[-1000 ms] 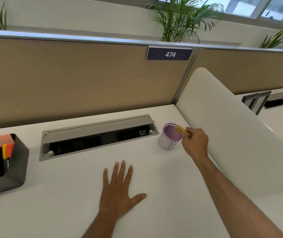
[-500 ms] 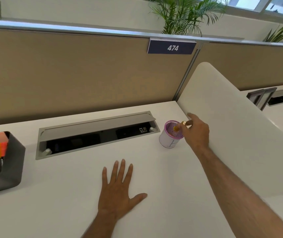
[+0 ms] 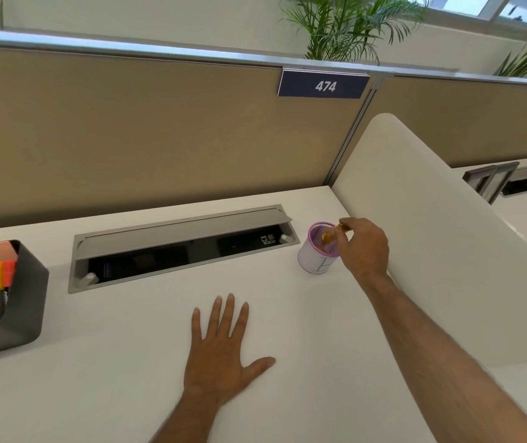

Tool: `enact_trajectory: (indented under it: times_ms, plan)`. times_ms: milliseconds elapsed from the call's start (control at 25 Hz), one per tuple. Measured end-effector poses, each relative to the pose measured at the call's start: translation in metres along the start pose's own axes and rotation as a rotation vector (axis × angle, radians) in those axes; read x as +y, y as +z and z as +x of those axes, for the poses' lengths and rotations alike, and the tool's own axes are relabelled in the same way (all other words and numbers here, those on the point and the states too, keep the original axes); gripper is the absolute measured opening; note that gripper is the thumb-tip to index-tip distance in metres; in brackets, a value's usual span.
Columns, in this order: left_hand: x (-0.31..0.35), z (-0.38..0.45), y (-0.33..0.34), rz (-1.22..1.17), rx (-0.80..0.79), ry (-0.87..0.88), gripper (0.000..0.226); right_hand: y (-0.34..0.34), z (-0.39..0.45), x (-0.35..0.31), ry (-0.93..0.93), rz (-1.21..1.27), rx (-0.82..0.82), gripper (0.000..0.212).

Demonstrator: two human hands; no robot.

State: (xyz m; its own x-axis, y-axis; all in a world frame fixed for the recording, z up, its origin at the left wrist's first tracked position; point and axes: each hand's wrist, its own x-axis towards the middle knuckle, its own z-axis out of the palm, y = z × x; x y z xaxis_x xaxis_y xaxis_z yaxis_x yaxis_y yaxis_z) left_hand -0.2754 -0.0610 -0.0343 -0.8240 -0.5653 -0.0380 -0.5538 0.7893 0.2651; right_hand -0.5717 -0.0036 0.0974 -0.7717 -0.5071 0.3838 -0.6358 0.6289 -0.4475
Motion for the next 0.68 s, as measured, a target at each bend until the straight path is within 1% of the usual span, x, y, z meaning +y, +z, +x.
enact_trajectory:
  times_ms: [40, 120, 160, 280, 360, 440, 480, 560, 600, 680]
  plan:
    - [0.0004, 0.0001, 0.0005, 0.0, -0.002, -0.002, 0.103, -0.0006, -0.0012, 0.0001, 0.008, -0.001, 0.001, 0.043]
    - [-0.0005, 0.0003, 0.0004, 0.003, -0.002, -0.003, 0.103, -0.0014, -0.0032, -0.0016, 0.045, 0.057, 0.043, 0.069]
    - [-0.0004, 0.0005, 0.0001, 0.004, -0.001, -0.003, 0.103, -0.0014, -0.0031, -0.0015, 0.052, 0.081, 0.057, 0.073]
    - [0.0001, 0.0007, -0.0002, 0.008, -0.001, -0.002, 0.103, 0.0002, -0.0016, 0.0021, 0.048, 0.069, 0.05, 0.055]
    - [0.0001, 0.0007, -0.0006, 0.01, 0.001, -0.004, 0.103, 0.0007, -0.0038, 0.0027, 0.055, 0.074, 0.053, 0.056]
    - [0.0, 0.0007, -0.0004, 0.014, 0.0, -0.006, 0.103, 0.0025, -0.006, 0.0022, 0.048, 0.067, 0.036, 0.049]
    - [0.0002, 0.0006, -0.0004, 0.015, -0.002, -0.005, 0.103, 0.0036, -0.0072, 0.0015, 0.045, 0.066, 0.034, 0.053]
    - [0.0001, 0.0009, -0.0003, 0.007, -0.002, -0.002, 0.103, 0.0037, -0.0072, -0.0009, 0.057, 0.11, 0.066, 0.075]
    - [0.0, 0.001, -0.0003, 0.005, -0.004, -0.002, 0.103, 0.004, -0.0058, -0.0008, 0.055, 0.12, 0.075, 0.076]
    - [-0.0004, 0.0009, 0.0003, 0.007, -0.006, -0.001, 0.103, 0.0037, -0.0044, 0.0001, 0.003, 0.077, 0.037, 0.052]
